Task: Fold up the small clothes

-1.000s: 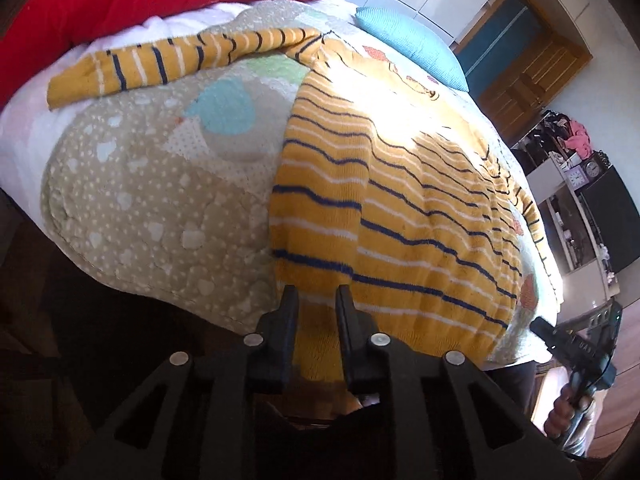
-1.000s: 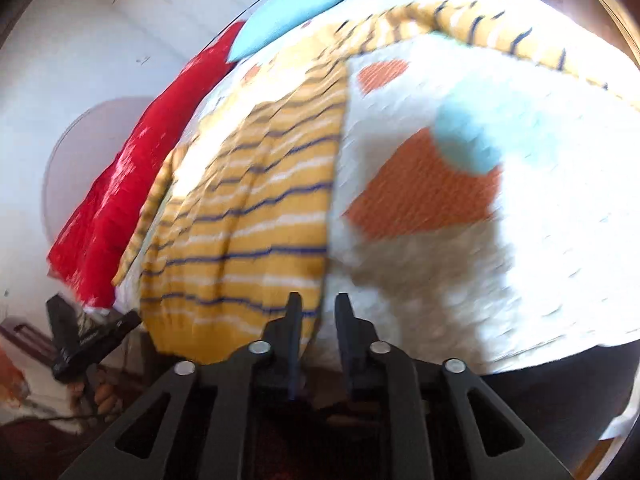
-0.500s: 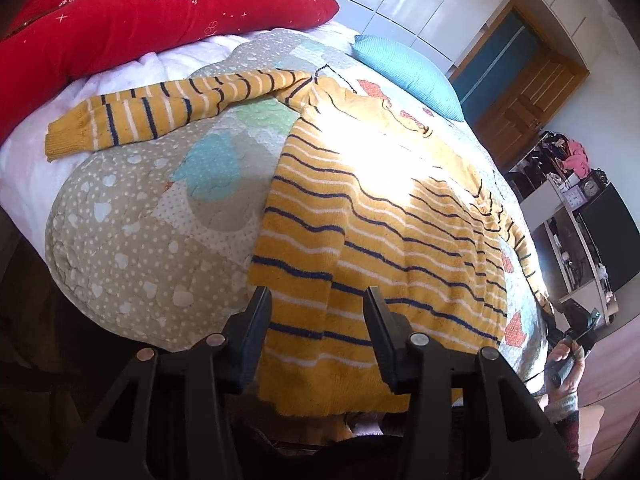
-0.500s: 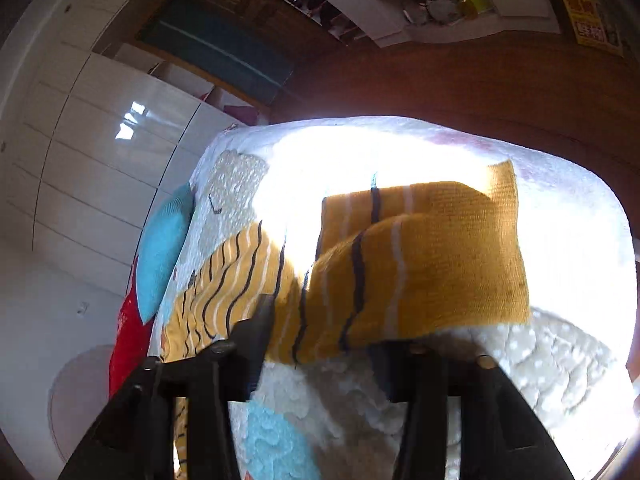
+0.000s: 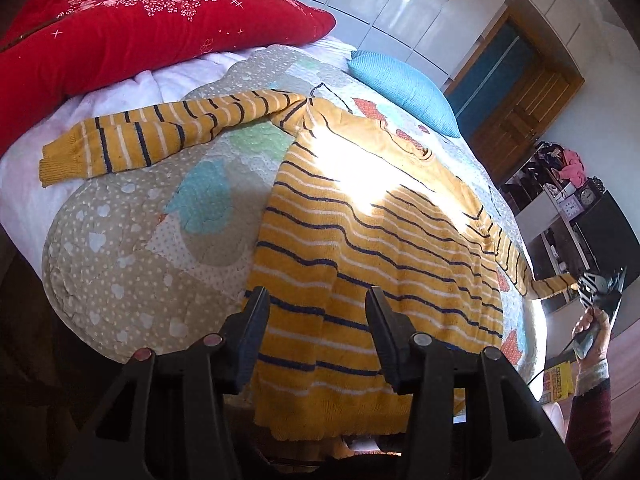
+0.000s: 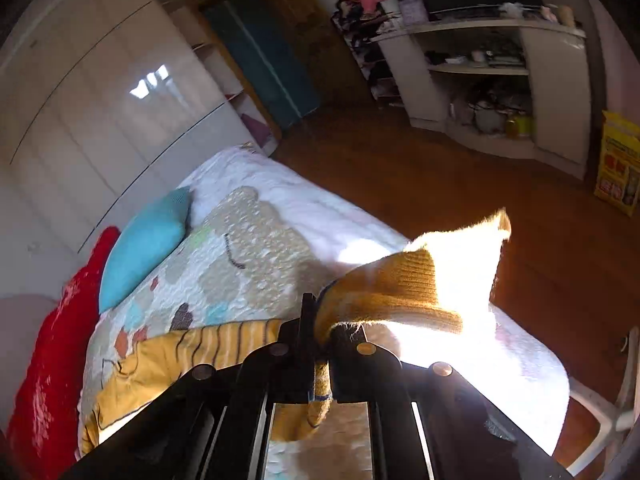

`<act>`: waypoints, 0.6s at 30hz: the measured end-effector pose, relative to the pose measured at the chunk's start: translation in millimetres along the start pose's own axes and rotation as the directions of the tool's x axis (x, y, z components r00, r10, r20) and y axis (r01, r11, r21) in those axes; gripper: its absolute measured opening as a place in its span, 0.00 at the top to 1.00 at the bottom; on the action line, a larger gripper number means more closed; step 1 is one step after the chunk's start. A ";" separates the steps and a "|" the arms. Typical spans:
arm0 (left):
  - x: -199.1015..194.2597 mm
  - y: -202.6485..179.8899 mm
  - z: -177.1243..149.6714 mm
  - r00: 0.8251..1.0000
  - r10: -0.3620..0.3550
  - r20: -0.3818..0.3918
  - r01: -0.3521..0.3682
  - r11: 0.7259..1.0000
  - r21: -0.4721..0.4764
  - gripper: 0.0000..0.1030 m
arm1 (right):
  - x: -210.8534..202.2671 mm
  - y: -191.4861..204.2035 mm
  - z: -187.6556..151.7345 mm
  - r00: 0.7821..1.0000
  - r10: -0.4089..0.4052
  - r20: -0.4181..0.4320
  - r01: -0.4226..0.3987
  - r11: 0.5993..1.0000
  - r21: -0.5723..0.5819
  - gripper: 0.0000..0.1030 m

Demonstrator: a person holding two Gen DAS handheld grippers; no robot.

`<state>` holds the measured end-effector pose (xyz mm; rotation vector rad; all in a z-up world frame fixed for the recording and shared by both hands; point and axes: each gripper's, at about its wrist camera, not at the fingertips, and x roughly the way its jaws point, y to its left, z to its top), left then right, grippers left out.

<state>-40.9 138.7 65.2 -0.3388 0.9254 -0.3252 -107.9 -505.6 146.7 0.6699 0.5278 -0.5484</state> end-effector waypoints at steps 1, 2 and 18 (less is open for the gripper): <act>0.9 1.8 -0.9 1.000 -0.004 -0.001 0.004 1.000 -0.002 0.53 | 5.0 25.9 -7.1 0.999 0.026 -0.018 -0.027 0.998 -0.048 0.95; 1.3 3.9 -2.1 1.000 -0.007 0.000 0.007 1.000 -0.002 0.53 | 20.2 58.4 -15.2 0.998 0.052 -0.042 -0.056 0.994 -0.095 0.95; -18.5 98.7 -23.2 0.997 0.049 0.062 -0.040 0.990 -0.134 0.52 | 159.4 456.3 -267.2 0.910 0.080 -0.406 -0.364 0.621 -0.694 0.94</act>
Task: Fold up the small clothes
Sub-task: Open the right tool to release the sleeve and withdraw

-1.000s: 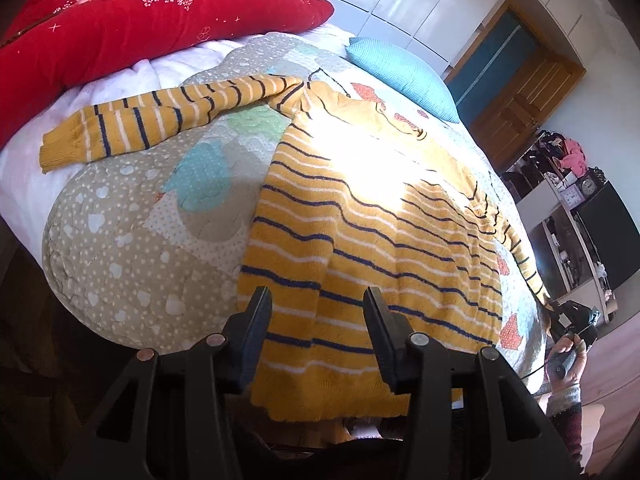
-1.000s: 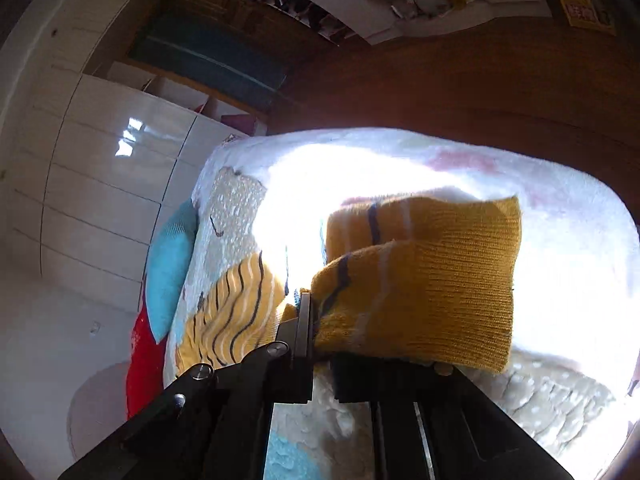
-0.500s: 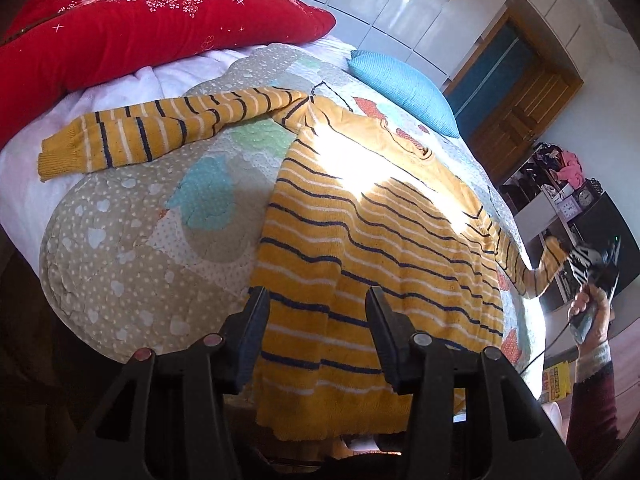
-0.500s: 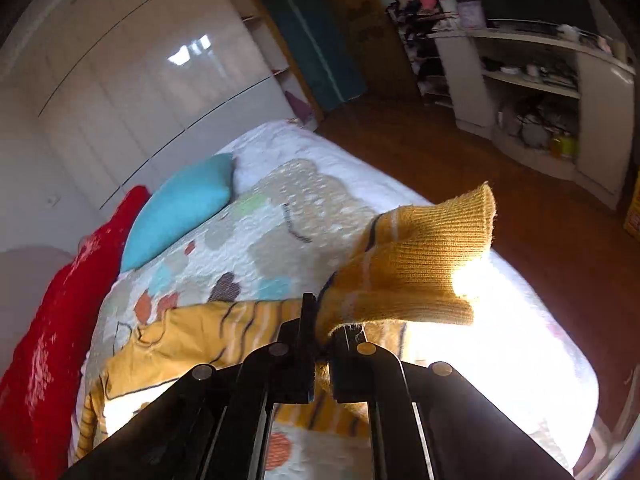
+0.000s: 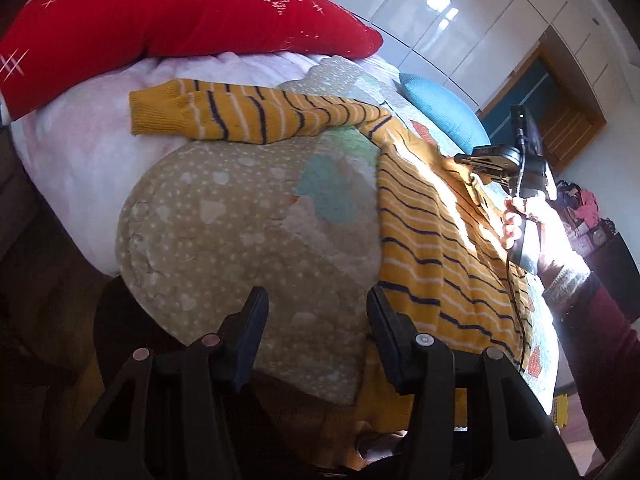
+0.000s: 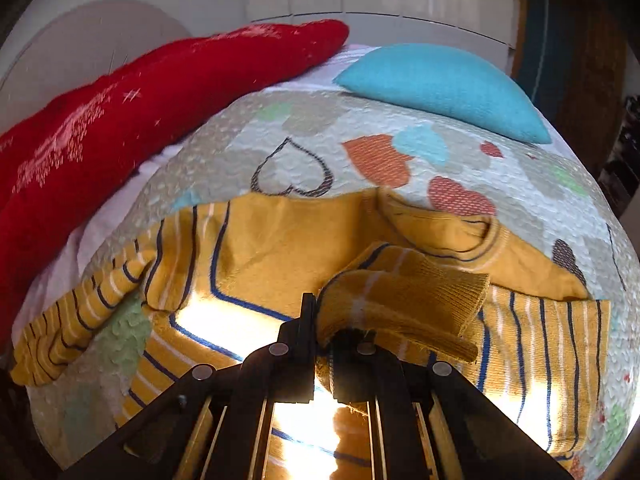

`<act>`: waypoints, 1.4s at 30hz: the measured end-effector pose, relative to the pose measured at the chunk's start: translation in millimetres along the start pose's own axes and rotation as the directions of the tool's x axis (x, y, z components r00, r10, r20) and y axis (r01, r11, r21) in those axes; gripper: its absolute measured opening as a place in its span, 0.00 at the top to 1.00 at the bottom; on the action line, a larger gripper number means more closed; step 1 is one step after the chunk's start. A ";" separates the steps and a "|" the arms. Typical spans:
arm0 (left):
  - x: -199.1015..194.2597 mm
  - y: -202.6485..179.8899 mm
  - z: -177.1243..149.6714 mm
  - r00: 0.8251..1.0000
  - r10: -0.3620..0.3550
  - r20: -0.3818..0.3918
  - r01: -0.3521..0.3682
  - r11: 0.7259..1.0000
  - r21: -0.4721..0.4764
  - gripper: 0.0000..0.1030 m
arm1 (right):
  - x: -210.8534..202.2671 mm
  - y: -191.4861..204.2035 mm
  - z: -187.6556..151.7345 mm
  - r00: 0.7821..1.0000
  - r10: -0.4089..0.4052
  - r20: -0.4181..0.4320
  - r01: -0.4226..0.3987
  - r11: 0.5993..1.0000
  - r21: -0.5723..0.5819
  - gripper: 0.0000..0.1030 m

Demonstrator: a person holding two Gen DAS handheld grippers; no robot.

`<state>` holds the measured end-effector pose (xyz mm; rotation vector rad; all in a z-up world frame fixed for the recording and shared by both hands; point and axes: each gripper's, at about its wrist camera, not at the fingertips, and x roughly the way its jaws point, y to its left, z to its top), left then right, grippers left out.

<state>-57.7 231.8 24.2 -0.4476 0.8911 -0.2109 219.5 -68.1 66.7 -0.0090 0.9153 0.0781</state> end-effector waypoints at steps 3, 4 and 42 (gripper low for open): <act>-2.0 14.3 -1.9 1.000 0.011 0.007 -0.010 1.000 -0.025 0.52 | 31.4 44.0 -4.1 0.996 -0.088 -0.034 0.082 0.985 -0.149 0.89; -2.1 17.7 -2.5 1.000 0.010 0.006 -0.010 0.999 -0.030 0.52 | 38.1 57.1 -7.0 0.992 -0.123 -0.028 0.115 0.972 -0.207 0.82; 21.0 -84.2 -7.9 0.997 0.058 -0.052 -0.046 0.979 0.200 0.40 | -150.3 38.0 -147.1 0.891 -0.361 0.275 0.444 0.819 -0.363 0.23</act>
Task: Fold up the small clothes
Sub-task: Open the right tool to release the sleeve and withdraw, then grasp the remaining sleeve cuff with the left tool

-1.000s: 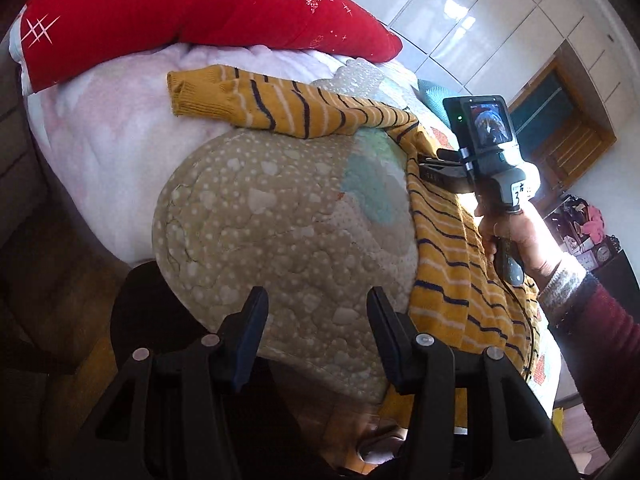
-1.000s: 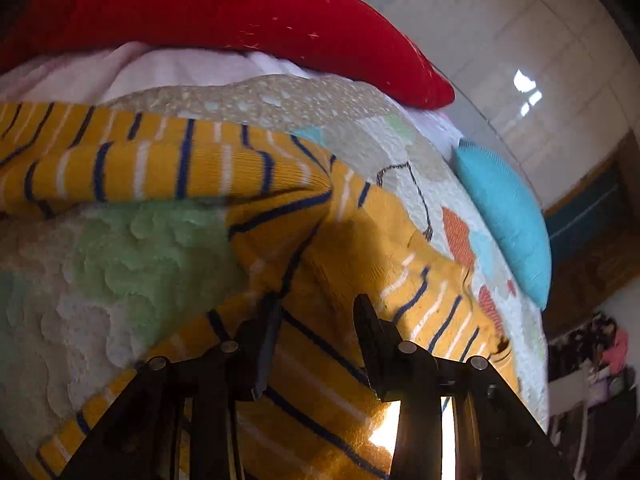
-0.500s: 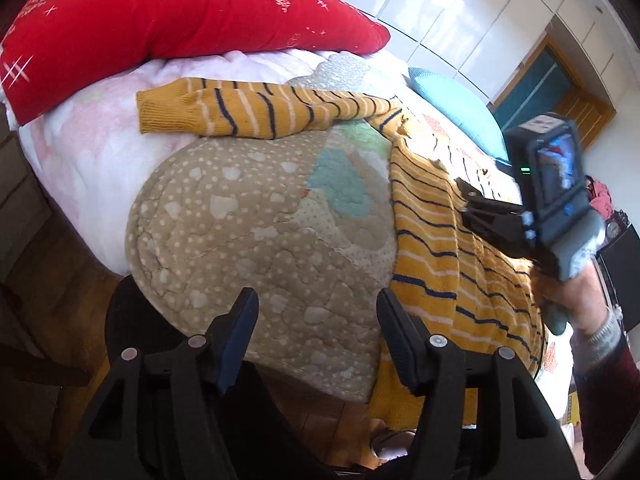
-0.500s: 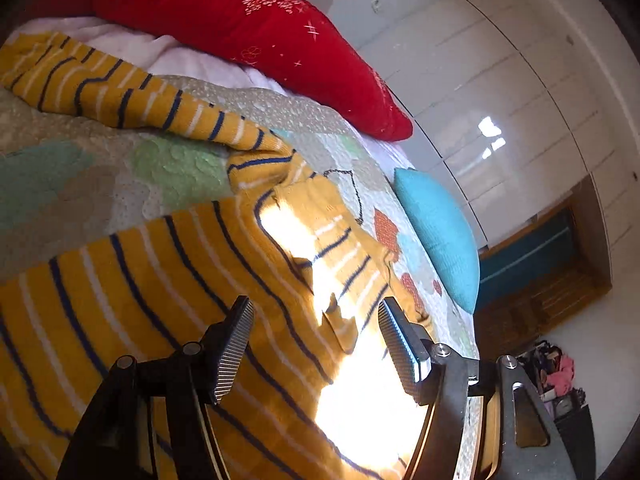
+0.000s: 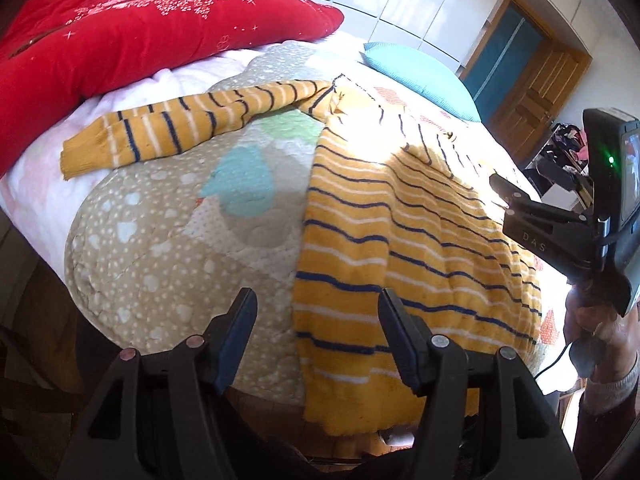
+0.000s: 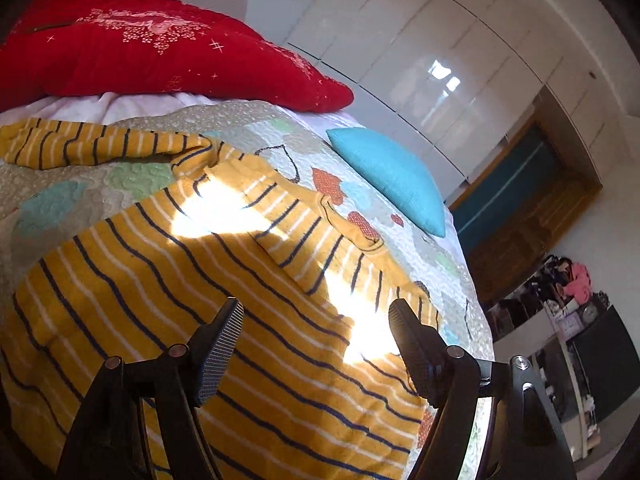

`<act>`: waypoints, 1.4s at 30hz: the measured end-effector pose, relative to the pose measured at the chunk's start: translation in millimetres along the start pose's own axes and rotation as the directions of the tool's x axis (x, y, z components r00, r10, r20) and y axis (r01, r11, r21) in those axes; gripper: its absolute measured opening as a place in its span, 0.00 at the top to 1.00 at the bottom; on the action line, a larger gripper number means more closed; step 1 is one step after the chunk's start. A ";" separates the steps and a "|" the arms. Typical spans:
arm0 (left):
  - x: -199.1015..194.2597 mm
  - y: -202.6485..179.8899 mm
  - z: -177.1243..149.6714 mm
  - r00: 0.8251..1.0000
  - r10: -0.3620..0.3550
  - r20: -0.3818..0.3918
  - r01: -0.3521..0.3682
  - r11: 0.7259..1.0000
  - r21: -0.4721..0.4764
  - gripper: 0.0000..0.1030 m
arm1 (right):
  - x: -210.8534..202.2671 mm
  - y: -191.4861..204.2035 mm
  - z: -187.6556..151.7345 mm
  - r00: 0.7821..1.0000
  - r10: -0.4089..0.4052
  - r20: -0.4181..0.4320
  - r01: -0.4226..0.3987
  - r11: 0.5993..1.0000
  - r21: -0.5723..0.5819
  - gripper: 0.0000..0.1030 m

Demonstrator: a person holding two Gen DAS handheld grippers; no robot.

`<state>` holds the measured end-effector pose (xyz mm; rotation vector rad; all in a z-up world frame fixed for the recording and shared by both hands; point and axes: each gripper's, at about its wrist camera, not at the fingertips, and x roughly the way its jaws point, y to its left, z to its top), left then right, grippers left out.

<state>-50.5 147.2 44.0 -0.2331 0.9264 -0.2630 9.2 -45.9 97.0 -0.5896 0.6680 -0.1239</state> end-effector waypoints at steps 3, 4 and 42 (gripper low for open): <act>-0.1 -5.3 2.1 1.000 0.007 0.001 -0.007 1.000 0.003 0.40 | 2.3 -14.6 -9.7 1.000 -0.006 -0.028 0.007 0.999 0.049 0.23; 0.1 -6.3 2.8 1.000 0.012 0.002 -0.012 1.000 0.005 0.39 | 2.8 -19.1 -12.4 0.999 -0.010 -0.037 0.012 0.998 0.062 0.23; 51.5 181.0 95.8 0.980 0.180 0.086 -0.124 0.887 -0.445 0.15 | 20.3 -57.2 -64.2 0.982 0.081 -0.170 -0.025 0.952 0.306 0.19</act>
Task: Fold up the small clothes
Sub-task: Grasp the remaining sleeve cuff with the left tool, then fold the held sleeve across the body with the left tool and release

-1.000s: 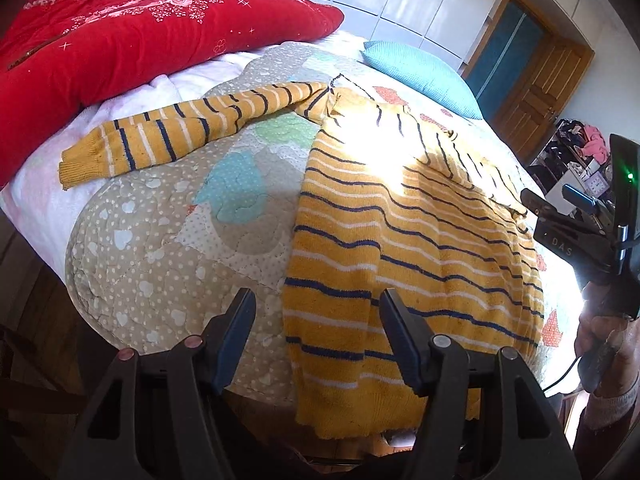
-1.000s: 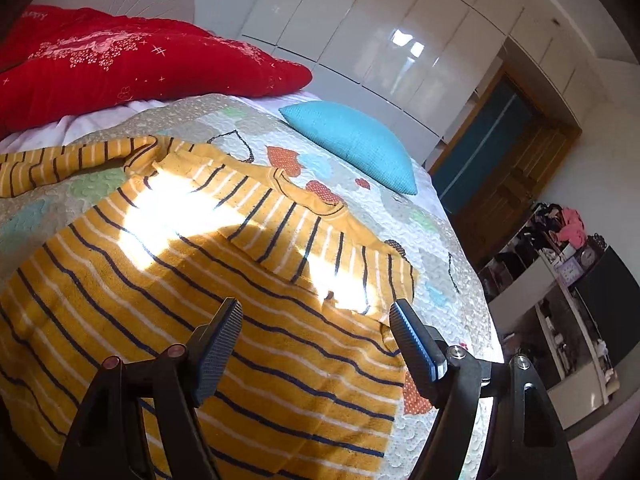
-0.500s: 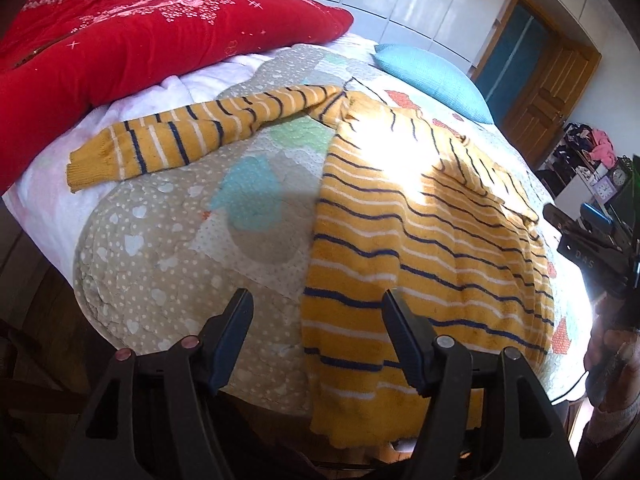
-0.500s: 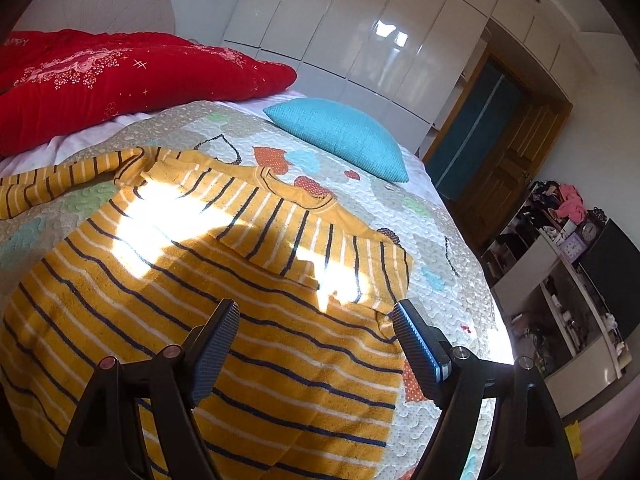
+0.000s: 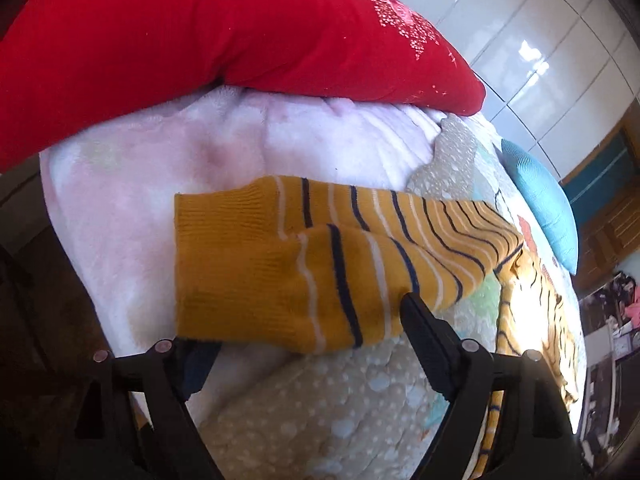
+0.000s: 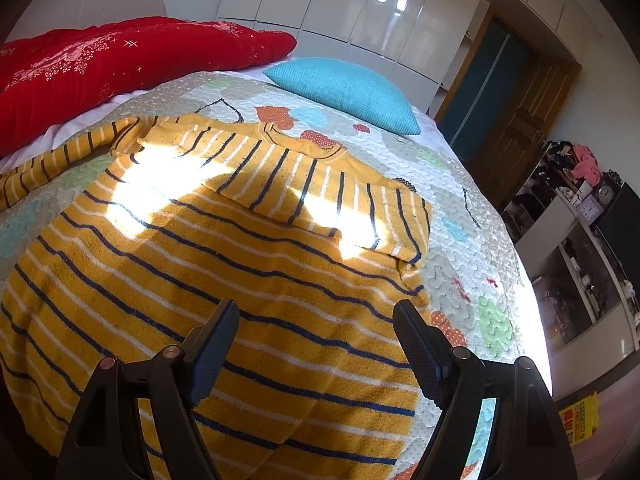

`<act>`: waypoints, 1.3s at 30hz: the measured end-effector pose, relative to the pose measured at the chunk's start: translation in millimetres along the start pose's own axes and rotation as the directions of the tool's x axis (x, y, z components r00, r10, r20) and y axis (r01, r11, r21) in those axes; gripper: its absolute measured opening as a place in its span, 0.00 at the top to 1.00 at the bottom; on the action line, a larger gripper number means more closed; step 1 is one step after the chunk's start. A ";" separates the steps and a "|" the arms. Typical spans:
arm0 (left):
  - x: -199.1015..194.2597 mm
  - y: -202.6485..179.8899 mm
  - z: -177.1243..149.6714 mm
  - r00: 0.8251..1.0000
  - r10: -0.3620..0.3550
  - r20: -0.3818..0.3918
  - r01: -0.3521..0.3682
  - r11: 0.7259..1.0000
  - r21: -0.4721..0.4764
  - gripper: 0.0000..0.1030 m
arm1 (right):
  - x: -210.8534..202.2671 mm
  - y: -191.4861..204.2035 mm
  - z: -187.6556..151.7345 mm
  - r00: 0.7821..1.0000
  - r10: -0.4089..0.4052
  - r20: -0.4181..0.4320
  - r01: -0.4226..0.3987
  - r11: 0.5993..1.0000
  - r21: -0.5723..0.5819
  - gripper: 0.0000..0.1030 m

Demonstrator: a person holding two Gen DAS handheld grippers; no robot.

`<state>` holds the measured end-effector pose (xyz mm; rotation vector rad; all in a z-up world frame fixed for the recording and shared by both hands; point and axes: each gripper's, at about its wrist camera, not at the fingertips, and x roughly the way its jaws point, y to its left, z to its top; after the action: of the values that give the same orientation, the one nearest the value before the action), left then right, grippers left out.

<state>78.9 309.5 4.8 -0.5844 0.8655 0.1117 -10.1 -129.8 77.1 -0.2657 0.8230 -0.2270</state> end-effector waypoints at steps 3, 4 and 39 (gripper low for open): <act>7.6 -3.6 13.9 0.999 0.022 0.026 -0.022 1.000 -0.009 0.19 | 1.5 4.3 -0.8 1.000 0.007 -0.004 -0.007 1.000 -0.009 0.19; 10.0 -6.5 17.9 0.998 0.046 0.031 -0.046 0.999 -0.008 0.49 | 1.9 5.8 -1.2 1.000 0.008 -0.003 -0.008 1.000 -0.014 0.19; 67.8 -449.9 -114.6 0.897 -0.287 -0.336 0.437 0.687 0.580 0.62 | 30.3 -135.4 -88.6 0.993 0.090 -0.079 -0.055 0.930 0.364 0.29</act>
<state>189.9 -137.6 94.0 -0.0976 0.9153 -0.6212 -69.2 -279.3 41.8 0.1233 0.8656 -0.3187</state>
